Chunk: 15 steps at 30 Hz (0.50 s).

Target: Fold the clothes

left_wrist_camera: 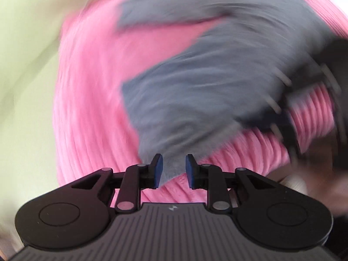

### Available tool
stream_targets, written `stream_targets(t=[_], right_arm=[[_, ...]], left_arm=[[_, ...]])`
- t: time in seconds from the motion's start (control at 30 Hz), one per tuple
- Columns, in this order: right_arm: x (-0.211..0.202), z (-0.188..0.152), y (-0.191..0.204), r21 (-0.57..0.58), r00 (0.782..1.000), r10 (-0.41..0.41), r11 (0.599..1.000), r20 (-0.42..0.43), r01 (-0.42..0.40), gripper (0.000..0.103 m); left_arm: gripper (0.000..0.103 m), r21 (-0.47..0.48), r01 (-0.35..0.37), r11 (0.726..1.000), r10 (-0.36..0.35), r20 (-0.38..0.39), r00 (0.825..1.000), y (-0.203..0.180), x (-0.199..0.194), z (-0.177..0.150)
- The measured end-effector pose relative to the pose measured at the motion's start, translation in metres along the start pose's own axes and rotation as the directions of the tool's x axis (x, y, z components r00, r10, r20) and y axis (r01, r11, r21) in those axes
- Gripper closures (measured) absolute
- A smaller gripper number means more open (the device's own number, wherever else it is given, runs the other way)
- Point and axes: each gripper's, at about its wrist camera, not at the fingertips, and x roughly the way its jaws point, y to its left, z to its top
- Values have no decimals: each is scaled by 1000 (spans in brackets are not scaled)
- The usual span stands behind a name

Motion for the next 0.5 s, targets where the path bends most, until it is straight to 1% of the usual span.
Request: stream_targets(t=[0.03,0.07,0.1,0.13,0.17,0.2,0.3,0.4,0.5], right_arm=[[-1,1,-3,6,1000,4,1000,1,-4,103],[-2,1,-5,6,1000,11,1000,1,-11,103],[-2,2,-6,-2,1000,17,1000,4,-17,103],[-4,2,-7,-7,1000,20,1000,7,-20,103],[-3,3,-9,-6,1000,28,1000,8,-28,103],[-4,3,-10,-8,999,35,999,11,-35,103],[-6,1,-9,-26,999,45,999,11,-45,103],[-6,0,-5,-32,999,50,998,9,-50,103],[-3,-2,-3,-20,999,43,999,4,-43,103]], left_arm=[[72,113,-14,993,11,23,1000,-15,-4,-1],[72,185,-28,982,23,31,999,-26,-4,-1],[69,259,-49,965,40,39,998,-38,-2,-2],[68,332,-69,941,57,48,997,-50,0,-3],[68,377,-100,921,85,54,995,-58,4,-3],[68,383,-120,916,107,56,993,-59,8,-1],[68,361,-140,922,121,76,990,-55,8,8],[68,398,-148,905,112,113,987,-61,1,12],[68,448,-119,886,76,113,991,-72,-5,11]])
